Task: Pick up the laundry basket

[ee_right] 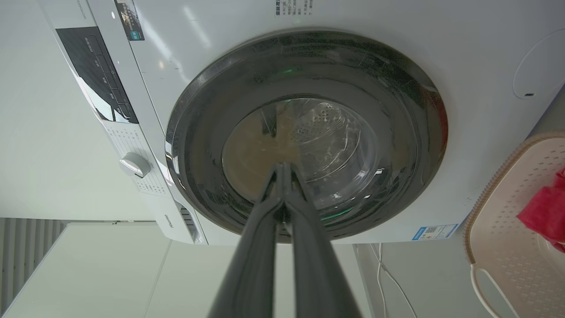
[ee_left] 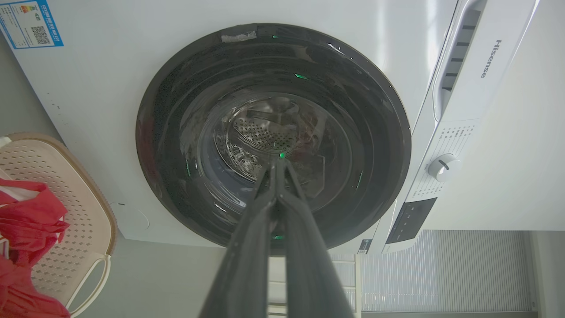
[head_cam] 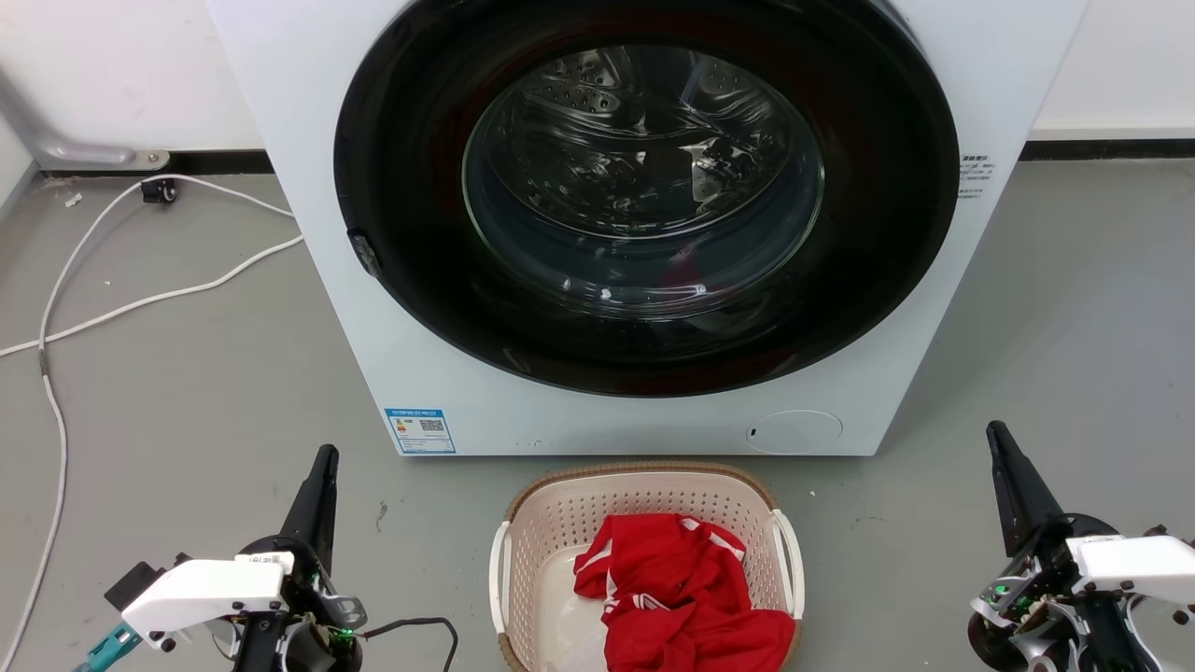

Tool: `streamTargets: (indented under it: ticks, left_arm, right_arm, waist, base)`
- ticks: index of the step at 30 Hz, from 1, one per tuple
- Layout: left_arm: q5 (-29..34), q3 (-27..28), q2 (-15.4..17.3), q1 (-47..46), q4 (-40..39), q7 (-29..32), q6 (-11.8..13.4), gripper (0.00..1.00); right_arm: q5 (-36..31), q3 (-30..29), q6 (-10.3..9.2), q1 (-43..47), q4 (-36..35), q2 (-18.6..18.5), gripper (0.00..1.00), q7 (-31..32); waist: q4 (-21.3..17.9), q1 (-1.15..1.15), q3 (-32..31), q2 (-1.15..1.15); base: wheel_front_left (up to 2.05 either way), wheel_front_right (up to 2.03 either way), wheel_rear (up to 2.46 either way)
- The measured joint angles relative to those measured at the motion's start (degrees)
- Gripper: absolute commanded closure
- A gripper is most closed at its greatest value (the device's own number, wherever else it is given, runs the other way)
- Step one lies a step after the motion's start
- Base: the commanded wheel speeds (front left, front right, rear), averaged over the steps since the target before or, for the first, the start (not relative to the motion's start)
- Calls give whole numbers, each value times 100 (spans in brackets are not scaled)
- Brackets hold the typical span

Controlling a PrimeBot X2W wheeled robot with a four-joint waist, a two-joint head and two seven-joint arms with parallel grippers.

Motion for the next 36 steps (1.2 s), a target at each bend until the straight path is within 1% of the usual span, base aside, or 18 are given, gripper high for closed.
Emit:
streamTargets:
  ticks: [31,32,36]
  left_arm:
    - [33,22,-14,-2,1,18,0,100]
    - [33,19,-15,7,19,16,0,0]
    - [34,-11,-53,164,182,-9,0,0]
  right_arm:
    - [-24,-10,0,-1,0,8,100,2]
    - [-24,-9,0,9,15,8,0,1]
    - [-26,3,-1,168,164,26,0,-15]
  waist:
    - [0,0,0,0]
    - [0,0,0,0]
    - [0,0,0,0]
  base:
    - [0,0,0]
    - [0,0,0]
    - [0,0,0]
